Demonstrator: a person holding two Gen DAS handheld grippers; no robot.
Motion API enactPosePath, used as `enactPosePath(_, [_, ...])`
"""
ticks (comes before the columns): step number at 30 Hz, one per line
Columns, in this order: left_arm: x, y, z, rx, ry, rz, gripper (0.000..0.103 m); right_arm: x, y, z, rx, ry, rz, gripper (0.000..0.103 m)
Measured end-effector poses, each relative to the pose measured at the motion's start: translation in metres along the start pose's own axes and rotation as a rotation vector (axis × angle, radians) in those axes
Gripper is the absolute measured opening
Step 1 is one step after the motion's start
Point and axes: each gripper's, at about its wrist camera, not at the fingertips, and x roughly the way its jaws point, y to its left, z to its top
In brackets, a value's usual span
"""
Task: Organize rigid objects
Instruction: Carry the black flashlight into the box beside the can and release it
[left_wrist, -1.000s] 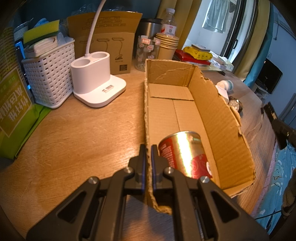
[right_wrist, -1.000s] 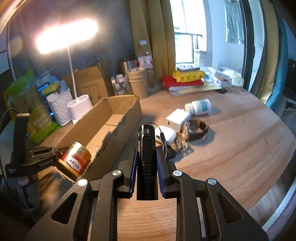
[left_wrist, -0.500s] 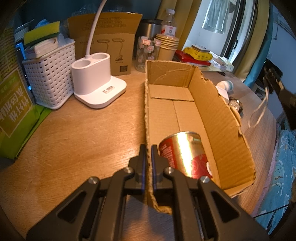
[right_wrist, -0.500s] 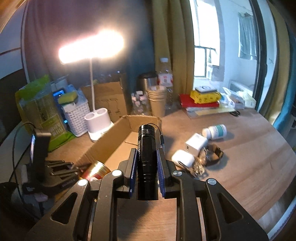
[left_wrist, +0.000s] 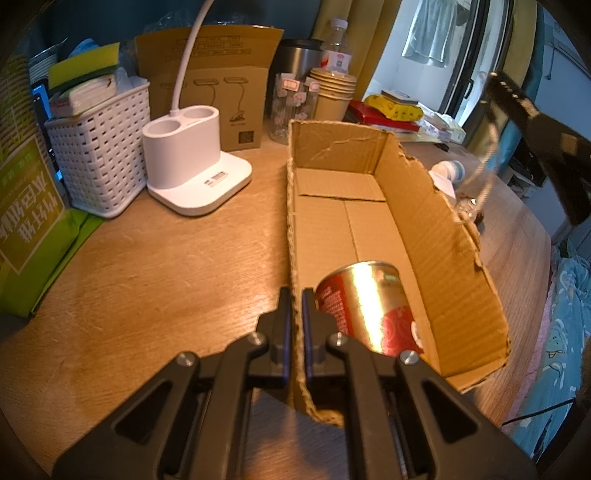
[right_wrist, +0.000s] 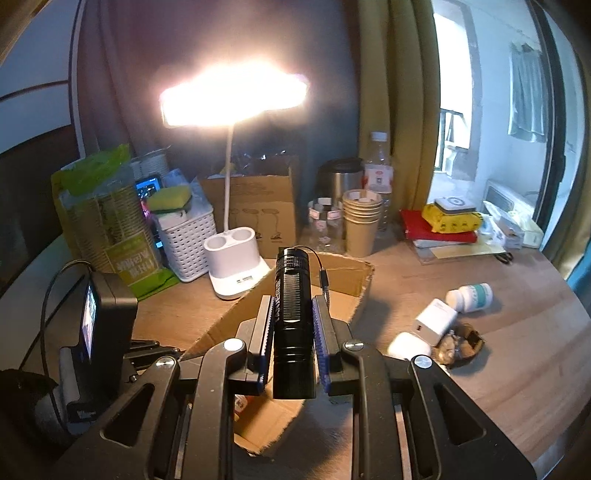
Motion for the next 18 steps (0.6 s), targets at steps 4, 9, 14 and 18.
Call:
enactPosePath(4, [0.0, 0.0, 0.0, -0.001, 0.0, -0.002, 0.006, 0.011, 0.006, -0.003, -0.004, 0.02, 0.017, 0.022])
enactPosePath(9, [-0.001, 0.0, 0.0, -0.002, 0.0, -0.003, 0.006, 0.02, 0.011, -0.01, -0.001, 0.046, 0.025, 0.022])
enactPosePath(14, [-0.001, 0.001, 0.0, -0.004, 0.001, -0.004, 0.006, 0.029, 0.015, -0.022, 0.011, 0.084, 0.035, 0.022])
enactPosePath(18, [0.0, 0.001, 0.0, -0.004, 0.0, -0.004, 0.006, 0.037, 0.017, -0.033, 0.016, 0.119, 0.032, 0.022])
